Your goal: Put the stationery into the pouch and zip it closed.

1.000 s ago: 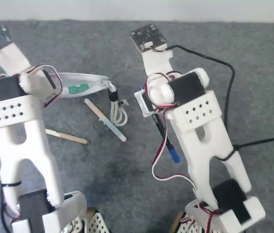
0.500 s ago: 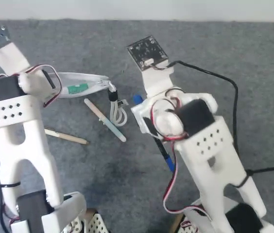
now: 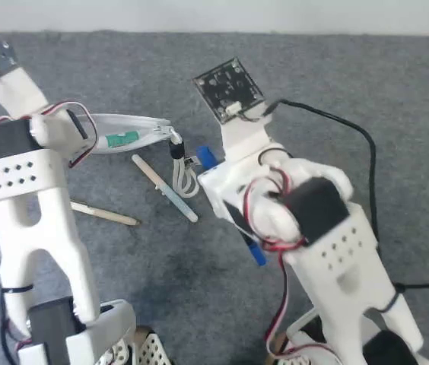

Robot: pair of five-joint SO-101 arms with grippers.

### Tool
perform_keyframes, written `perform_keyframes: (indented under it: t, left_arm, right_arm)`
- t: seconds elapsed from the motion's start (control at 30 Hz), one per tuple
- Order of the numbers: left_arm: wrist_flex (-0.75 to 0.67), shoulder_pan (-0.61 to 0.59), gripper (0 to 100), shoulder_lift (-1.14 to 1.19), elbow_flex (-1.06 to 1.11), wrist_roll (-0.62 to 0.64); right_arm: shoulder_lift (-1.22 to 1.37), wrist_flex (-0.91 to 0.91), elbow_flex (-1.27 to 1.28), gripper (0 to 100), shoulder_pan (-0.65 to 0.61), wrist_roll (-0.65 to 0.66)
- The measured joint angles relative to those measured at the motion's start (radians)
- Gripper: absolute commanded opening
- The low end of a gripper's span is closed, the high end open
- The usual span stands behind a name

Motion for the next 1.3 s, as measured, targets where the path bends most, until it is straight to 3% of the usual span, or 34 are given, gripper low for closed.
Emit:
perform_keyframes:
  t: [0.23, 0.53, 1.03, 1.3]
  left_arm:
    - [0.000, 0.000, 1, 0.000, 0.000, 0.000]
    - [0.000, 0.000, 1, 0.000, 0.000, 0.000]
    - [0.000, 0.000, 1, -0.012, 0.032, 0.000]
    - [0.000, 0.000, 1, -0.012, 0.032, 0.000]
  right_arm:
    - [-0.083, -0.032, 0.000, 0.7, -0.034, 0.000]
    - [-0.132, -0.250, 0.000, 0.7, -0.038, 0.000]
    - [-0.132, -0.482, 0.000, 0.7, -0.147, 0.000]
    - [-0.132, -0.512, 0.012, 0.7, -0.147, -0.002]
